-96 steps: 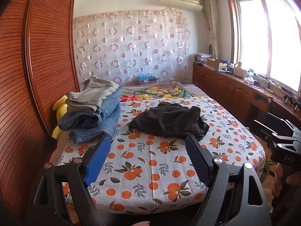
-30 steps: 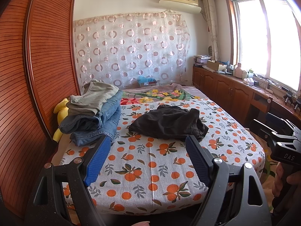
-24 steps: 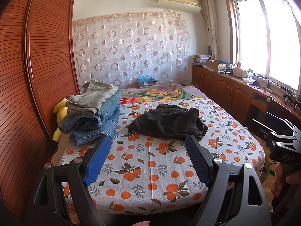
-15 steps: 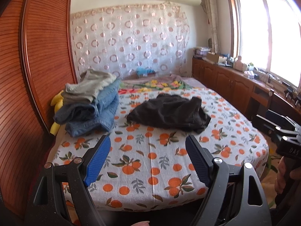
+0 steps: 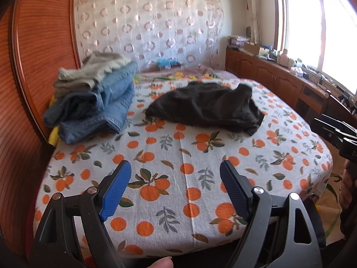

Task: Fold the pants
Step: 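Move the right tool toward the crumpled black garment and lower it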

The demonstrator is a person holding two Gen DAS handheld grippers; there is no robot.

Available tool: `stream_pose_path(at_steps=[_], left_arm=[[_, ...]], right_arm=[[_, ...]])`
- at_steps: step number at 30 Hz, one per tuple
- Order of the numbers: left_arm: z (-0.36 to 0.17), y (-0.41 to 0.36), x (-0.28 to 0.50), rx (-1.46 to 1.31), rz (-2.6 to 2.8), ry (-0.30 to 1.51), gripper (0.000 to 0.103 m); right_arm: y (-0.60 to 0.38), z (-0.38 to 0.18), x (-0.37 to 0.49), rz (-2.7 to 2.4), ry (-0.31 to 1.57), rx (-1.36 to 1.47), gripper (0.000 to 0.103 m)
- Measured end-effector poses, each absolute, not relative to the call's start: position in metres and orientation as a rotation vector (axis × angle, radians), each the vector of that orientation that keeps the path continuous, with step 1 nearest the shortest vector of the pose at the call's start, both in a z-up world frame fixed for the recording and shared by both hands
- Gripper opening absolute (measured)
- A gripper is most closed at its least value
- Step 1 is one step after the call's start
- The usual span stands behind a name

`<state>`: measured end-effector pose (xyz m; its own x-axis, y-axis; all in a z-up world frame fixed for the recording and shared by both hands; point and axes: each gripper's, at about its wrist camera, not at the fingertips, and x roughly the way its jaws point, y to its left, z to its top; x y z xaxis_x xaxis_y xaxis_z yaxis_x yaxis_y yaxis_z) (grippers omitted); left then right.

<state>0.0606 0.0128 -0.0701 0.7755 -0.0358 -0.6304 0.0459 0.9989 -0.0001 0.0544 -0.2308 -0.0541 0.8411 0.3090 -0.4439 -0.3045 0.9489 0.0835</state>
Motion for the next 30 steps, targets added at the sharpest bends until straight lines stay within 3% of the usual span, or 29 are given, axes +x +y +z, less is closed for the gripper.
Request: stream_pose_path(at_steps=[4,6,8,13,30], left_arm=[[-0.084,0.018,0.075,0.029,-0.043,0.705,0.082],[-0.086,0.02,0.08,0.037,-0.044,0.709,0.082],[-0.087,0.022,0.085,0.044,-0.053,0.712,0.082],[-0.086,0.027,0.099,0.043,-0.079,0.715,0.082],[-0.089,0.048,0.113,-0.006,-0.095,0.73,0.081]], right_arm=[[-0.224,-0.06,0.067,0.359,0.518,-0.02,0.067],[-0.223,-0.061,0.071,0.378,0.531,-0.033,0.064],[-0.22,-0.061,0.078,0.395,0.547,-0.042,0.053],[-0.207,-0.062,0.094,0.45,0.597,-0.065,0.037],[-0.19,-0.054,0.162,0.546,0.755,-0.064,0.036]])
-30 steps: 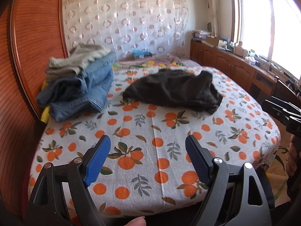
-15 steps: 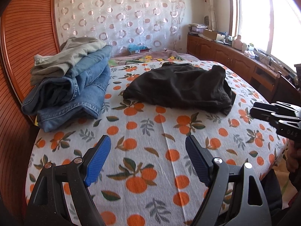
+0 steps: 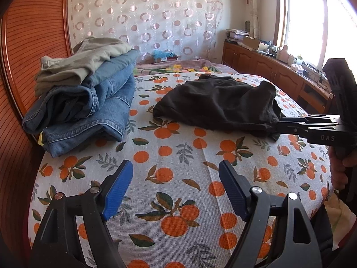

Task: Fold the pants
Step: 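Move the right tool toward the crumpled black garment and lower it, then grasp the black garment edge with the right gripper and lift it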

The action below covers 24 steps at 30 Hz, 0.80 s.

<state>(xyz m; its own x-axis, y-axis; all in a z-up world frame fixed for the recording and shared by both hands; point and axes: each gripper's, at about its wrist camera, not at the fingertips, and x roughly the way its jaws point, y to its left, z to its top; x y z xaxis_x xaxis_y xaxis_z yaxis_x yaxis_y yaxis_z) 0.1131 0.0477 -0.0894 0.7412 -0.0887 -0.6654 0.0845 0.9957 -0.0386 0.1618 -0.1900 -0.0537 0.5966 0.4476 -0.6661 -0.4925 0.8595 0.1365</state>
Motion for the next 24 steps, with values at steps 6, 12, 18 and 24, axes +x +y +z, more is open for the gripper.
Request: stream_pose_path(at_steps=[6,12,18,24], left_arm=[[-0.089,0.045,0.115,-0.003,-0.096,0.731,0.081],[-0.089,0.037,0.118,0.025,-0.111,0.736,0.081],[-0.088,0.029,0.126,0.046,-0.142,0.737,0.081],[-0.087,0.025,0.141,0.068,-0.154,0.736,0.081]], right_arm=[[-0.19,-0.05,0.172,0.577,0.76,-0.069,0.003],[-0.219,-0.016,0.152,0.6,0.602,-0.034,0.0],[-0.229,-0.016,0.146,0.571,0.604,-0.065,0.001],[-0.206,-0.046,0.16,0.582,0.701,-0.096,0.041]])
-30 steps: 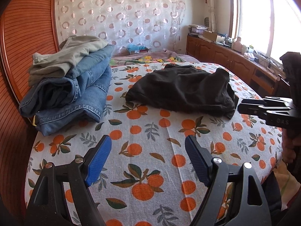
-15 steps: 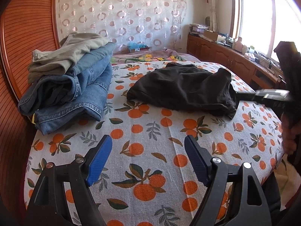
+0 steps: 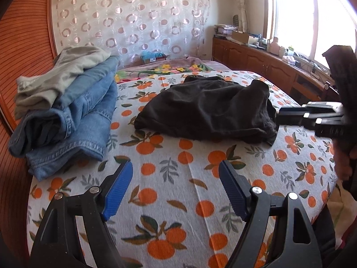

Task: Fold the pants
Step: 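Grasp the black garment edge with the right gripper and lift it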

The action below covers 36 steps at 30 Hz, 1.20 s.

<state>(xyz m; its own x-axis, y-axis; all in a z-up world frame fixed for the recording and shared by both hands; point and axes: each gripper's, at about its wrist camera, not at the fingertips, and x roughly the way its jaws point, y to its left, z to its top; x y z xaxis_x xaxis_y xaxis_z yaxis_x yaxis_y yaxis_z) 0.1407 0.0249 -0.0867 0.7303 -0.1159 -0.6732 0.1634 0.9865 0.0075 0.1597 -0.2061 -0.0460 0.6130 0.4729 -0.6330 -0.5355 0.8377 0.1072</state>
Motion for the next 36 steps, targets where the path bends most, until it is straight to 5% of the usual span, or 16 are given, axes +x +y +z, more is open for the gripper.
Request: stream_pose_path(at_steps=[3,7,9,10,11,13,28,36], left_arm=[[-0.084,0.027,0.144,0.079,-0.15,0.732,0.081],[-0.084,0.034,0.145,0.063,-0.138,0.729,0.081],[-0.086,0.039,0.146,0.051,-0.132,0.733,0.081],[-0.087,0.04,0.145,0.047,-0.13,0.735,0.081],[-0.088,0.041,0.145,0.047,-0.128,0.736,0.081],[-0.089,0.041,0.143,0.045,-0.128,0.739,0.081],[-0.088,0.018,0.132,0.038,-0.184,0.738,0.081],[-0.087,-0.005,0.138,0.056,-0.221,0.744,0.081]], right_arm=[[-0.196,-0.058,0.169,0.579,0.739,-0.113,0.051],[-0.182,-0.07,0.177,0.575,0.797,-0.156,0.052],[-0.179,-0.069,0.175,0.561,0.776,-0.175,0.037],[-0.179,-0.067,0.175,0.559,0.761,-0.186,0.017],[-0.179,-0.065,0.173,0.554,0.742,-0.19,0.009],[-0.182,-0.056,0.165,0.578,0.702,-0.155,0.007],[-0.345,0.001,0.066,0.325,0.46,0.053,0.006],[-0.401,-0.043,0.047,0.151,0.61,0.064,0.006]])
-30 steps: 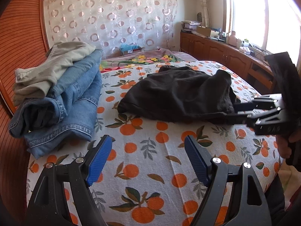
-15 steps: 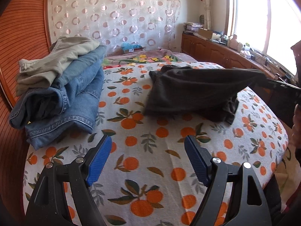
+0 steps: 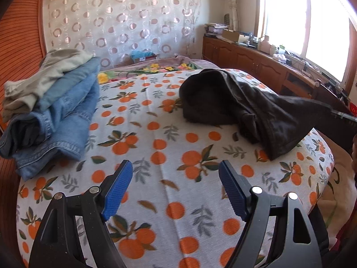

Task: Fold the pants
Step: 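Grasp the black garment edge with the right gripper and lift it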

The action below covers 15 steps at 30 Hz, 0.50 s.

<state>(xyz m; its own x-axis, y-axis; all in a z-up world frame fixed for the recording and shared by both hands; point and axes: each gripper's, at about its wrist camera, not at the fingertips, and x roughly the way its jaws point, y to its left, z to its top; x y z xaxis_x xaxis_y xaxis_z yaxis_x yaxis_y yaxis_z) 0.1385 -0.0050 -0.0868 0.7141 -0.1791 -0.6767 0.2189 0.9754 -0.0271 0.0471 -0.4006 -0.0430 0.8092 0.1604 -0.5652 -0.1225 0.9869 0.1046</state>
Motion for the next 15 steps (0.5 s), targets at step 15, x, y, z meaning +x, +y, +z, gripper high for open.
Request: stream_pose_path(at_steps=[15], left_arm=[[-0.089,-0.013,0.138,0.057,-0.227,0.753,0.081]], right_arm=[[-0.349,-0.035,0.051,0.102,0.562,0.03,0.046]])
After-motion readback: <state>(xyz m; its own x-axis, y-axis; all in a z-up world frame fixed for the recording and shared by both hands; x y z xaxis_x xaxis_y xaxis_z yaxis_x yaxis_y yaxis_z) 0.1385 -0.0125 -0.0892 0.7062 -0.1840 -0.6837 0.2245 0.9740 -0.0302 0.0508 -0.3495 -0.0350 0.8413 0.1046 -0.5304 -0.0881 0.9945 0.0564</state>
